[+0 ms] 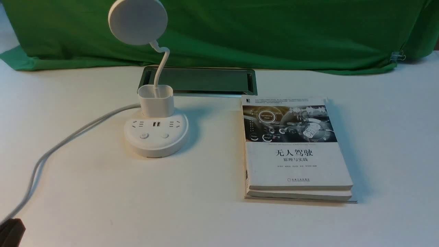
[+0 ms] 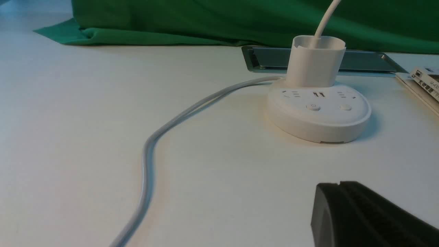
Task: Turn on the desk lamp on the white desktop with your hand.
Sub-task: 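Press the power button on the lamp base to turn the lamp on with the left gripper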
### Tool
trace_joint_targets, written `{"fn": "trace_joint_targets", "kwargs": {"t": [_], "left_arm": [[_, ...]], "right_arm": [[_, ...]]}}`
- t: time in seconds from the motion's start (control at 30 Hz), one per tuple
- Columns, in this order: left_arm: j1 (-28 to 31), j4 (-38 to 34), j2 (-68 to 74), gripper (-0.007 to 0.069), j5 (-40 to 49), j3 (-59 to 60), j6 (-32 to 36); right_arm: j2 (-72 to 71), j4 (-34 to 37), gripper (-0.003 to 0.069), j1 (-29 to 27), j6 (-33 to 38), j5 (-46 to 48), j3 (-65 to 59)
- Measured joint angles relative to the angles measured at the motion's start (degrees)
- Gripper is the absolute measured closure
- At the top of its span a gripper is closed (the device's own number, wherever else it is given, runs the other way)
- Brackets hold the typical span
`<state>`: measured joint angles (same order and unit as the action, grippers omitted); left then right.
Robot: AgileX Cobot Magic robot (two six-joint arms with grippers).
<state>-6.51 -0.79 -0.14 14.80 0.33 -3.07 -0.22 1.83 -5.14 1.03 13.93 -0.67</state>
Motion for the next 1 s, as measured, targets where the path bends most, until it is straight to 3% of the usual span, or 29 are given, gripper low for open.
{"fn": "trace_joint_targets", "kwargs": {"t": [0.73,1.0], "left_arm": [[0.00,1.97,0.00,0.0603,-0.12,0.00,1.76],[0.00,0.79,0.00,0.0603,-5.50,0.00,1.89]], "right_arm": [[0.00,0.00,0.0425,0.00,0.00,0.07,0.00],[0.00,0.00,0.0421,0.00,0.00,0.07,0.00]]}}
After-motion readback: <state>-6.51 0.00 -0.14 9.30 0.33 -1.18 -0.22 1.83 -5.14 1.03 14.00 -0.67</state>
